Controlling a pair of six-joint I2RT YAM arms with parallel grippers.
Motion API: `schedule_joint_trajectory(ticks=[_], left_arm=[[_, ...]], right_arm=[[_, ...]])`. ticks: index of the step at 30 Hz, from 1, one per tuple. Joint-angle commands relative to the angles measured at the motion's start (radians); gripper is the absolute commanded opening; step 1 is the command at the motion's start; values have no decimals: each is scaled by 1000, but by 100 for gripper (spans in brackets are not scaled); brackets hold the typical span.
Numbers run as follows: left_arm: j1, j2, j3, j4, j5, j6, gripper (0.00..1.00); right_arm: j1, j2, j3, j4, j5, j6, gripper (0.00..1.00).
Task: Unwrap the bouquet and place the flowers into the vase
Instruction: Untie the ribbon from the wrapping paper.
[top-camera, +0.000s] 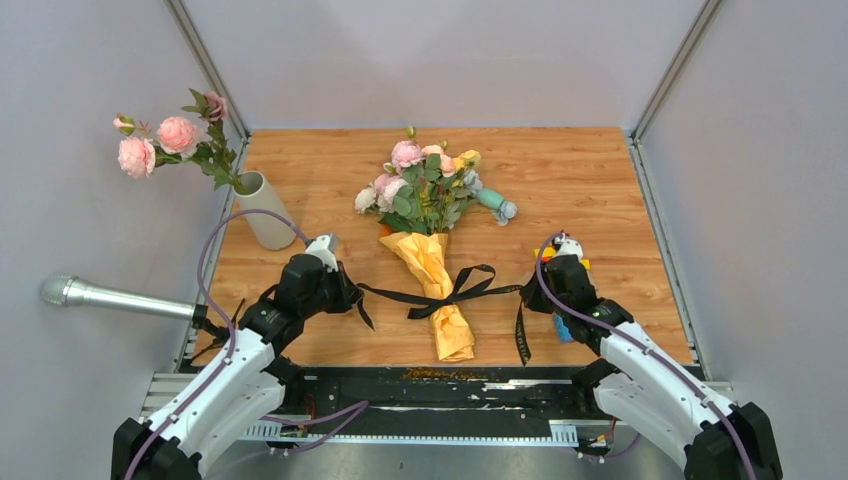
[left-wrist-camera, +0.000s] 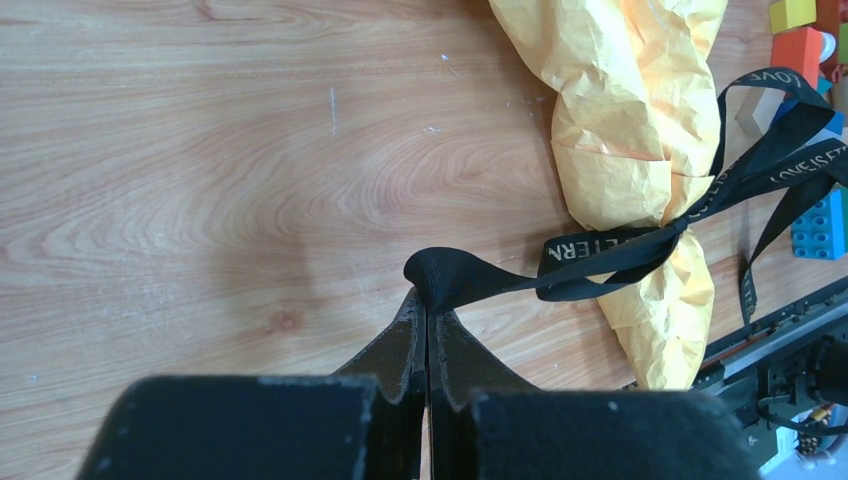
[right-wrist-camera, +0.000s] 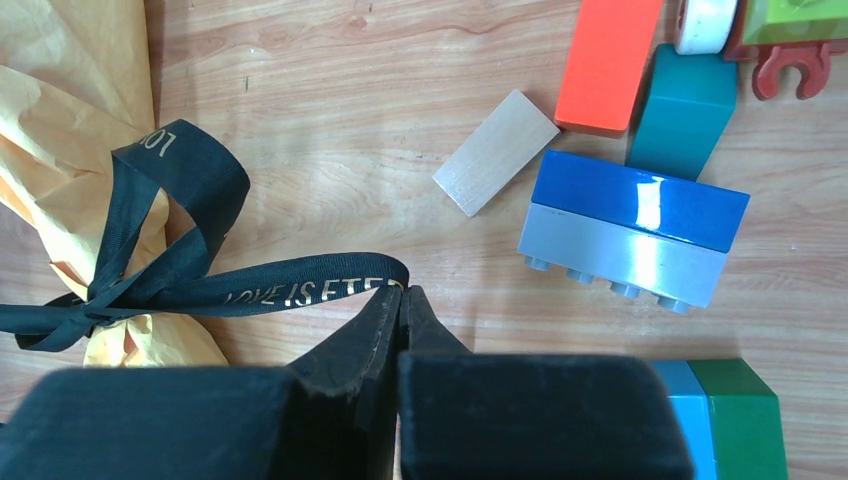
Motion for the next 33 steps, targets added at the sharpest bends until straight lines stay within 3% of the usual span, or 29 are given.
schedule_joint_trajectory(ticks=[1,14,33], left_arm=[[12,-21,18,27,-27,28,0],[45,-132,-24,-9,-86,-17,0],[152,-126,31,-59,-43,30,0]], right_arm=[[-19,-39,11,-26,11,-23,0],[-72,-63,78,-73,36,-44,0],[-224,-84,99,-105,-8,-88,0]])
